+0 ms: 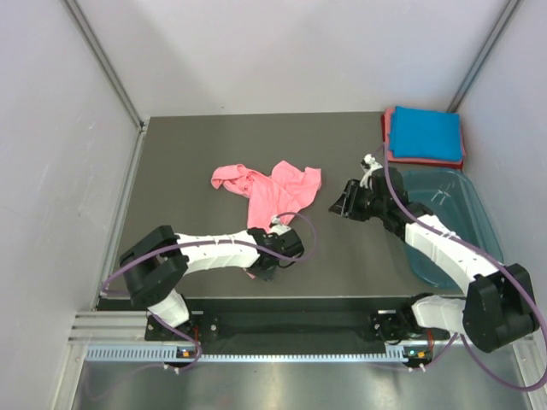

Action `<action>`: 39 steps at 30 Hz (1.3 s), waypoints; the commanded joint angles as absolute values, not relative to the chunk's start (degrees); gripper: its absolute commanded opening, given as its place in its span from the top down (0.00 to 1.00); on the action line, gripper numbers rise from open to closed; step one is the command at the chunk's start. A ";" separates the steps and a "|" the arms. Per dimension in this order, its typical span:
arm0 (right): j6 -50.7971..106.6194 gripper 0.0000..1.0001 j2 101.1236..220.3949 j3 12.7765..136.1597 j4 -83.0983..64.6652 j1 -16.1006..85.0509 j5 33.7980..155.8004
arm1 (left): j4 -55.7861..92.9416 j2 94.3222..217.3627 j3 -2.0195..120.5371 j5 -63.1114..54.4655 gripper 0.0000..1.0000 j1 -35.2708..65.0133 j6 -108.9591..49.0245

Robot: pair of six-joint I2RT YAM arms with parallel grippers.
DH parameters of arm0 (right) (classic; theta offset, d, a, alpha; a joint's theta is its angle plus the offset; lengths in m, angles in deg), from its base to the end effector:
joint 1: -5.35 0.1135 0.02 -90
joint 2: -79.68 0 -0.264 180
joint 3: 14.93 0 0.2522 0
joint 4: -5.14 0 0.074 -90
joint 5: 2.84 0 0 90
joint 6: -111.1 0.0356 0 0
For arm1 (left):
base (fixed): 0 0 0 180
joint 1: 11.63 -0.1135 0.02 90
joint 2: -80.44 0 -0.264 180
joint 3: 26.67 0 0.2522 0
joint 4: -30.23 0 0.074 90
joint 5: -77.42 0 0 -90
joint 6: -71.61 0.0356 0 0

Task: Fold and stack the t-shirts
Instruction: Flatten the tshirt out

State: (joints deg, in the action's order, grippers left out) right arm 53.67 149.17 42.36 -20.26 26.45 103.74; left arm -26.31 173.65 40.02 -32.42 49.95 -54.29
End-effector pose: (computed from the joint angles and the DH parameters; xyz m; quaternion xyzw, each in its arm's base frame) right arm 0.2386 0.1030 0.2415 0.0254 0.8898 0.3127 0.3314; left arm 0.1408 -0.2347 0.1578 0.2083 0.9610 0.0686 0.1686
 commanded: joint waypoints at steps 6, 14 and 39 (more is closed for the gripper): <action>53.00 0.60 146.65 42.69 -19.08 25.21 103.68 | -27.47 172.11 40.00 -37.19 0.67 48.93 -58.20; 53.09 0.60 145.86 42.25 -19.08 25.30 103.42 | -25.89 171.40 37.10 -34.21 0.72 48.05 -57.50; 55.63 0.60 186.01 86.45 -34.44 30.04 91.56 | -17.28 152.16 38.87 3.06 1.00 -15.67 -51.52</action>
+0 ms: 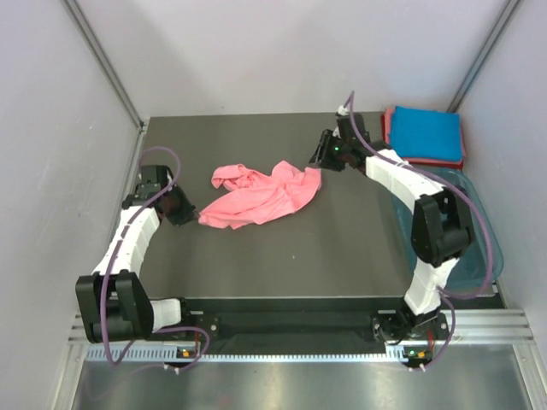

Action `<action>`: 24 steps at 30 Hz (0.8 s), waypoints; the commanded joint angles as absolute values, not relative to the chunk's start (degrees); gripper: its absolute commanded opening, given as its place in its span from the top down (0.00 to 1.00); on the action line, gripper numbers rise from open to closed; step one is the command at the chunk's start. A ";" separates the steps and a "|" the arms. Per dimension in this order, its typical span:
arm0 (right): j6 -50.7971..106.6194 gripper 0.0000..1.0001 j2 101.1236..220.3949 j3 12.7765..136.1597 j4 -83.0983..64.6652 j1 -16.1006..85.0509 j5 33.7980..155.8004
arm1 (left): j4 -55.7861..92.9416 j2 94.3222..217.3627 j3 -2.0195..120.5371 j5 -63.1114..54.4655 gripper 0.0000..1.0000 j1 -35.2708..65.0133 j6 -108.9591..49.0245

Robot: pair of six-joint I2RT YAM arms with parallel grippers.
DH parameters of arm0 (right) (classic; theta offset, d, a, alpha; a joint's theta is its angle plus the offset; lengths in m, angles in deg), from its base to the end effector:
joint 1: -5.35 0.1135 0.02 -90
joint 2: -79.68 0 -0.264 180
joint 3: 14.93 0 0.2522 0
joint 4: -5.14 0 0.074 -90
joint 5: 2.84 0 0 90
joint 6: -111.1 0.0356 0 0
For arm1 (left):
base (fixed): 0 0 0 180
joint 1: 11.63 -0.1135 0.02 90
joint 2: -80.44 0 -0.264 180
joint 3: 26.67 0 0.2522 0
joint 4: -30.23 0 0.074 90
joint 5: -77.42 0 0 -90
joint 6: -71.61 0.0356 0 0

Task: Fold and stack the t-shirts
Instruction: Flatten the tshirt out

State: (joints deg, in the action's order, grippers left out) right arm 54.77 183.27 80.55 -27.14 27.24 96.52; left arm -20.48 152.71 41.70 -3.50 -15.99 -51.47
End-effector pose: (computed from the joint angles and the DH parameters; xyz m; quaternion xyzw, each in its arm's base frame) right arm 0.3828 0.1600 0.2638 0.0588 0.9035 0.2604 0.3354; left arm 0.2541 0.0137 0.2588 -0.2820 0.9072 -0.1482 0.2748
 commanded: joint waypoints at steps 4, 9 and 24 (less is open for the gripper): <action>58.80 0.60 192.17 91.37 -37.27 31.45 90.51 | -15.70 151.89 37.01 3.50 1.00 -15.85 -51.43; 60.64 0.60 192.36 88.23 -36.49 32.16 84.88 | -16.39 152.07 37.89 2.54 1.00 -15.93 -49.94; 64.69 0.64 194.72 80.05 -21.99 29.34 90.23 | -14.56 151.89 37.63 0.68 1.00 -16.02 -50.29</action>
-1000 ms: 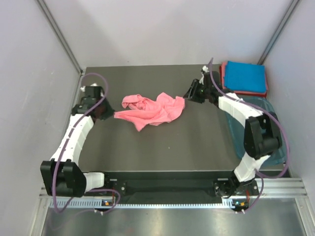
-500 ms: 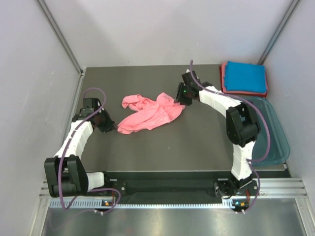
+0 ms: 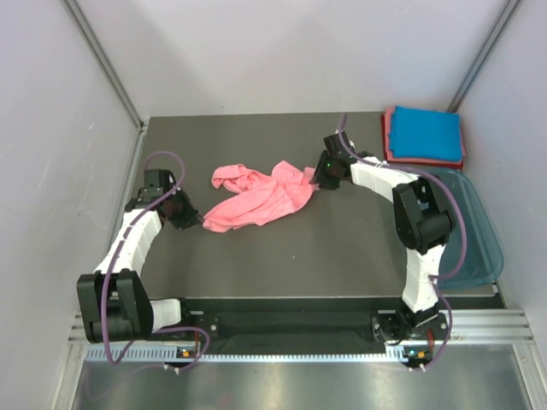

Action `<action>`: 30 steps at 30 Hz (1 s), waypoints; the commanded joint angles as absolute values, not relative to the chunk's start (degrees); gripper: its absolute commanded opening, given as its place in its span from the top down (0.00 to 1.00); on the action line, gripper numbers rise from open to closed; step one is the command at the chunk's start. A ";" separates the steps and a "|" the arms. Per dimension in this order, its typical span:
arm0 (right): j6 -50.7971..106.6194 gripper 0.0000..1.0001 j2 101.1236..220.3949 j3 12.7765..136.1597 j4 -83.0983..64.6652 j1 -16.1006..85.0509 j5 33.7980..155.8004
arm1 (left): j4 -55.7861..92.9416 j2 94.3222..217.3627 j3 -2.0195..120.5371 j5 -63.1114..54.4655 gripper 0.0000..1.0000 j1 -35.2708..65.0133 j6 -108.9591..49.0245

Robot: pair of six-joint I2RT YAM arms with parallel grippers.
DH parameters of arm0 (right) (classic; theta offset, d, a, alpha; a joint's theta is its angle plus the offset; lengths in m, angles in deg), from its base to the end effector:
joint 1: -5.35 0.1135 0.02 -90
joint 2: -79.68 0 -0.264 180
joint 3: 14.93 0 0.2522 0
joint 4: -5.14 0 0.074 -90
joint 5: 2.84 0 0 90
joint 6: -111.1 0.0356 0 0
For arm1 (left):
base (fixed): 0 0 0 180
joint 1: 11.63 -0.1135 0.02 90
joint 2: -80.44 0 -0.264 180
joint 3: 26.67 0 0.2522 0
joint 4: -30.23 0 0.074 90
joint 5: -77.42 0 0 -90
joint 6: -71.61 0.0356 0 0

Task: Fold and stack the t-shirts
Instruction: Flatten the tshirt out

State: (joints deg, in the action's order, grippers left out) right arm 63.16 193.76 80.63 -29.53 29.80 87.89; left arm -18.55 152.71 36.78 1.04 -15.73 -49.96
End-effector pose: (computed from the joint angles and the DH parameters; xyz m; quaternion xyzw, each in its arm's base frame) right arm 0.3935 0.1794 0.1867 0.1433 0.9380 0.1782 0.2607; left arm 0.2470 0.0093 0.2346 -0.2605 0.9178 -0.1764 0.2421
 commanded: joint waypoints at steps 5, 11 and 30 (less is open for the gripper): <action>62.76 1.00 197.53 86.16 -21.52 25.49 93.30 | -5.34 154.86 41.13 4.98 1.00 -16.02 -57.92; 56.70 1.00 189.83 104.42 -29.26 22.40 90.86 | -9.52 166.80 70.53 3.50 1.00 -16.02 -63.13; 51.77 1.00 154.93 71.21 -36.94 21.43 91.89 | -20.10 147.51 61.23 -12.86 1.00 -16.46 -52.84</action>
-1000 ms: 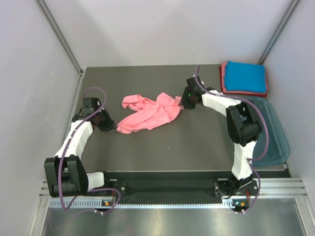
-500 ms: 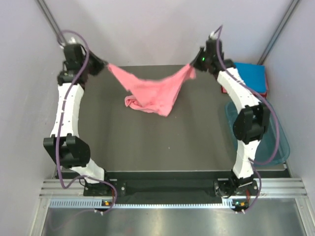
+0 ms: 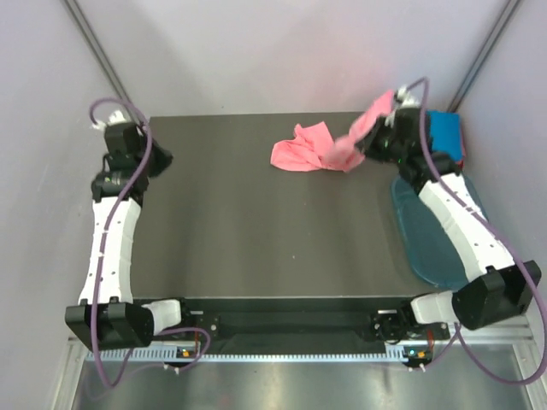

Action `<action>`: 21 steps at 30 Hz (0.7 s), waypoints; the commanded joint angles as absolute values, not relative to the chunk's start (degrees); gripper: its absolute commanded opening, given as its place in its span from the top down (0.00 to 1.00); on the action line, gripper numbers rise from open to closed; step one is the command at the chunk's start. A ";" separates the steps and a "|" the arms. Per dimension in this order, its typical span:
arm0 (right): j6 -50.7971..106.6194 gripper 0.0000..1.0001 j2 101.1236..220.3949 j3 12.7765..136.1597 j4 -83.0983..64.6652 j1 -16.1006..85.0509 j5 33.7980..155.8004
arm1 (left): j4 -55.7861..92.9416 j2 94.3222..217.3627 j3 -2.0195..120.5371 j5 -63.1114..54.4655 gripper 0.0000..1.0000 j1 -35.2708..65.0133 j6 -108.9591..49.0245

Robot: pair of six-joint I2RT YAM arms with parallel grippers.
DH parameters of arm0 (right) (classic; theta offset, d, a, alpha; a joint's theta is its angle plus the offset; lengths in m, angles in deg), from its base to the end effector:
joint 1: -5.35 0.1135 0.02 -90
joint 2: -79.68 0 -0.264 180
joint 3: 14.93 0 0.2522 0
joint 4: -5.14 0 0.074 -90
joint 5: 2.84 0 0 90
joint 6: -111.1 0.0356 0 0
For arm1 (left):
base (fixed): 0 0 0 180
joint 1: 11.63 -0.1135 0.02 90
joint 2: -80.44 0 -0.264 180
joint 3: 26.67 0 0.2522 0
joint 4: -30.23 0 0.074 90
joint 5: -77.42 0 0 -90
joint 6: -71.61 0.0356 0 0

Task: Fold and stack the t-shirts
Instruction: Flatten the tshirt out

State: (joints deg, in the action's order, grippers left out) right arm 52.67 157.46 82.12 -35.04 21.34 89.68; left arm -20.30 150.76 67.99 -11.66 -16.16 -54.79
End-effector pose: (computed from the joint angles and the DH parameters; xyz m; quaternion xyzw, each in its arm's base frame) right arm 0.2923 0.0854 0.4156 0.0993 0.8176 0.2452 0.5115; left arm 0.2585 0.0199 0.4177 -0.2928 0.7968 -0.1517 0.5063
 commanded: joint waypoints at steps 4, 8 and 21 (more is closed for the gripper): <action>53.70 1.00 147.19 54.50 -32.98 21.96 92.70 | -10.44 145.65 51.44 4.50 0.96 -16.20 -54.68; 53.53 1.00 142.09 45.17 -31.47 22.05 95.06 | -6.30 151.09 49.23 7.90 0.71 -14.01 -55.92; 54.85 1.00 134.26 34.87 -30.25 22.22 96.47 | 7.77 188.52 72.84 6.57 0.54 3.22 -54.16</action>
State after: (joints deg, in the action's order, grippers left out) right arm 53.98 134.59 36.37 -33.44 21.75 94.14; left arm -0.91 184.18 66.24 4.30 2.28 -54.22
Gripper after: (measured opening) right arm 0.007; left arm 0.447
